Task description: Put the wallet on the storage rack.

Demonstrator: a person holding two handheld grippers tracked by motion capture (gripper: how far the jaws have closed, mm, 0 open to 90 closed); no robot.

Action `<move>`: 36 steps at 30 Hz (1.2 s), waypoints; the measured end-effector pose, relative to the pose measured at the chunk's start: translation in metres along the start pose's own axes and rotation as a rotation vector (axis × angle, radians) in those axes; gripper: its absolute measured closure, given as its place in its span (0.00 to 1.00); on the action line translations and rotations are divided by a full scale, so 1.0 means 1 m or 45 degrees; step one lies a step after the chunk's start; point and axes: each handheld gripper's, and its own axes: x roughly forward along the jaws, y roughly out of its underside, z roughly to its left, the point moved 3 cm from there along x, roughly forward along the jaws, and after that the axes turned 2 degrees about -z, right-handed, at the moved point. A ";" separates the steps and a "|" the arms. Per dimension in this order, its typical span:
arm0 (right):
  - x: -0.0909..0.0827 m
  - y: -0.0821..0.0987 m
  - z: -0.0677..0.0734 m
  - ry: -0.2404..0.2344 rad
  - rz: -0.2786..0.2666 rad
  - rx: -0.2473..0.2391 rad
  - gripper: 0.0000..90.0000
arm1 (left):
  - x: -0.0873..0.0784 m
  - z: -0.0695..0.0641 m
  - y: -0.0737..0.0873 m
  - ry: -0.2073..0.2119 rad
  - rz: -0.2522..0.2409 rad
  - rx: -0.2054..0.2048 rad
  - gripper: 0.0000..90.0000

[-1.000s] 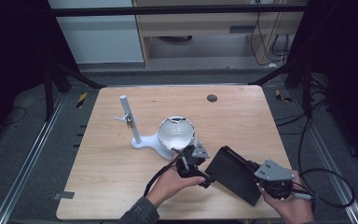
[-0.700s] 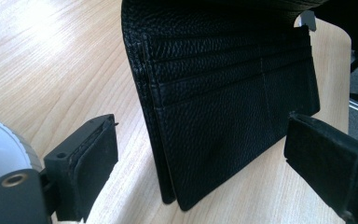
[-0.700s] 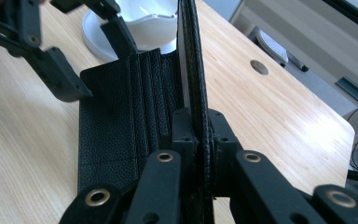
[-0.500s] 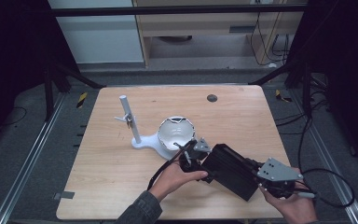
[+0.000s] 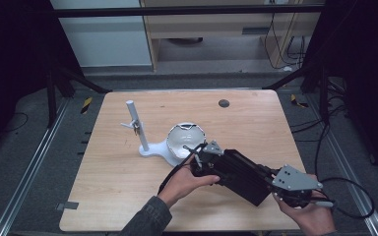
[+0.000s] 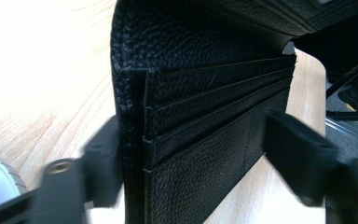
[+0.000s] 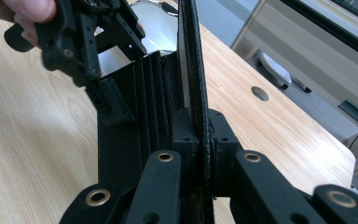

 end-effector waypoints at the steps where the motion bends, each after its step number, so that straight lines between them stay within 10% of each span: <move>1: 0.000 0.000 0.000 0.000 -0.003 -0.001 0.93 | -0.002 0.000 -0.001 -0.011 -0.004 -0.008 0.38; 13: 0.004 0.000 0.003 -0.014 -0.004 -0.039 0.93 | -0.028 0.000 -0.004 0.040 0.026 -0.031 0.83; 28: 0.013 0.005 0.009 -0.011 -0.008 -0.041 0.88 | -0.061 -0.005 -0.020 -0.046 0.035 0.064 0.89; 36: 0.024 0.014 0.021 -0.075 0.047 0.006 0.54 | -0.076 -0.004 -0.030 -0.070 0.028 0.088 0.90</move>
